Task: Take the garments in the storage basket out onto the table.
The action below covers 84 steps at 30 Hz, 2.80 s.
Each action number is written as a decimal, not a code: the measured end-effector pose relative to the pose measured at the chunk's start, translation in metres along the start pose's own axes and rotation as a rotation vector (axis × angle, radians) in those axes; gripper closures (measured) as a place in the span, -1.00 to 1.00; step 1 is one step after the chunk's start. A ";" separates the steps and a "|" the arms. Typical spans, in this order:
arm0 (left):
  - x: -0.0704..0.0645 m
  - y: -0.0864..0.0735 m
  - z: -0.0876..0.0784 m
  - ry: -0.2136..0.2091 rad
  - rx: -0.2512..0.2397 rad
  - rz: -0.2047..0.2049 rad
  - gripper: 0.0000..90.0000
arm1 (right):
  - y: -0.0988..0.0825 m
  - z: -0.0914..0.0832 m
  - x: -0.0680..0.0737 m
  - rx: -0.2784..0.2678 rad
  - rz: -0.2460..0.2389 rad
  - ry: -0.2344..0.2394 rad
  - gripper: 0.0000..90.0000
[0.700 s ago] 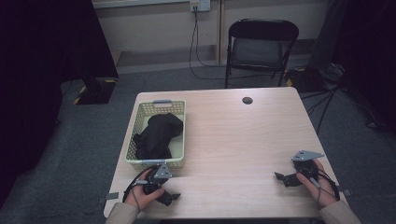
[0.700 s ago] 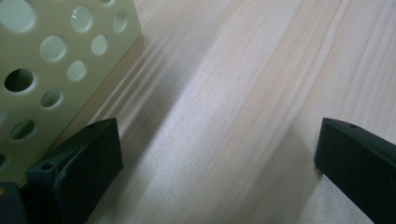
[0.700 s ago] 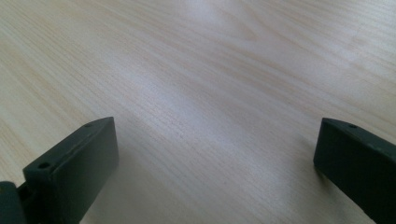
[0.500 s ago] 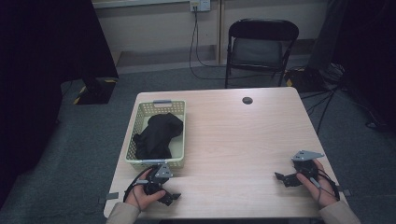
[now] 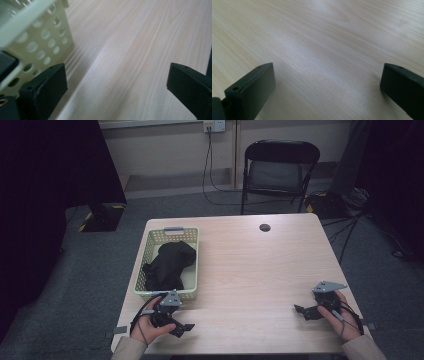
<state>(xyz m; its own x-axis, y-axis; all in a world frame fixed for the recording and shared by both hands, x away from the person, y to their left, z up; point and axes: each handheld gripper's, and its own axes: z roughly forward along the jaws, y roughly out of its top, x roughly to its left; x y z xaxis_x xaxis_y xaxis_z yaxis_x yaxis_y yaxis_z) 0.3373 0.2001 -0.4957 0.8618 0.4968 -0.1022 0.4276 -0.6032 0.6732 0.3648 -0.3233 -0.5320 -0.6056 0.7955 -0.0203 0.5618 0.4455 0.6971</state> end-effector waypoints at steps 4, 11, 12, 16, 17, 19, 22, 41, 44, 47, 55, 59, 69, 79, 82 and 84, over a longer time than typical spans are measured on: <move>0.000 0.004 -0.008 -0.028 -0.005 -0.009 -0.93 | 0.000 0.000 0.000 0.000 0.000 0.000 -1.00; -0.001 0.012 -0.015 -0.046 -0.004 -0.006 -0.93 | 0.000 0.000 0.000 0.000 0.000 0.000 -1.00; -0.001 0.013 -0.016 -0.048 -0.002 0.000 -0.93 | 0.000 0.000 0.000 0.000 0.000 0.000 -1.00; -0.001 0.017 -0.021 -0.067 -0.018 -0.013 -0.92 | 0.000 0.000 0.000 0.000 0.000 0.000 -1.00; -0.001 0.018 -0.022 -0.068 -0.020 -0.022 -0.92 | 0.000 0.000 0.000 0.000 0.000 0.000 -1.00; 0.000 0.019 -0.024 -0.065 -0.018 -0.025 -0.92 | 0.000 0.000 0.000 0.000 0.000 0.000 -1.00; 0.000 0.023 -0.030 -0.067 -0.045 -0.027 -0.92 | 0.000 0.000 0.000 0.000 0.000 0.000 -1.00; 0.007 0.036 -0.044 -0.071 -0.080 -0.054 -0.92 | 0.000 0.000 0.000 0.000 0.000 0.000 -1.00; 0.009 0.039 -0.047 -0.065 -0.081 -0.054 -0.92 | 0.000 0.000 0.000 0.000 0.000 0.000 -1.00; 0.010 0.041 -0.048 -0.062 -0.082 -0.057 -0.92 | 0.000 0.000 0.000 0.000 0.000 0.000 -1.00; 0.016 0.049 -0.052 -0.052 -0.098 -0.066 -0.92 | 0.000 0.000 0.000 0.000 0.000 0.000 -1.00; 0.017 0.053 -0.054 -0.043 -0.097 -0.058 -0.92 | 0.000 0.000 0.000 0.000 0.000 0.000 -1.00; 0.022 0.065 -0.056 -0.006 -0.088 -0.039 -0.92 | 0.000 0.000 0.000 0.000 0.000 0.000 -1.00; 0.029 0.075 -0.059 0.027 -0.100 -0.036 -0.92 | 0.000 0.000 0.000 0.000 0.000 0.000 -1.00; 0.032 0.079 -0.059 0.036 -0.096 -0.035 -0.92 | 0.000 0.000 0.000 0.000 0.000 0.000 -1.00; 0.032 0.081 -0.060 0.042 -0.094 -0.031 -0.92 | 0.000 0.000 0.000 0.000 0.000 0.000 -1.00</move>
<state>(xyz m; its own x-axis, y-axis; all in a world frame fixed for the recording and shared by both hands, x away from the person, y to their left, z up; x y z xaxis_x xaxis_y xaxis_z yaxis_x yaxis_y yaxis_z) 0.3833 0.2043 -0.4003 0.8358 0.5409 -0.0944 0.4242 -0.5269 0.7365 0.3648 -0.3234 -0.5320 -0.6058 0.7954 -0.0206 0.5616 0.4458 0.6970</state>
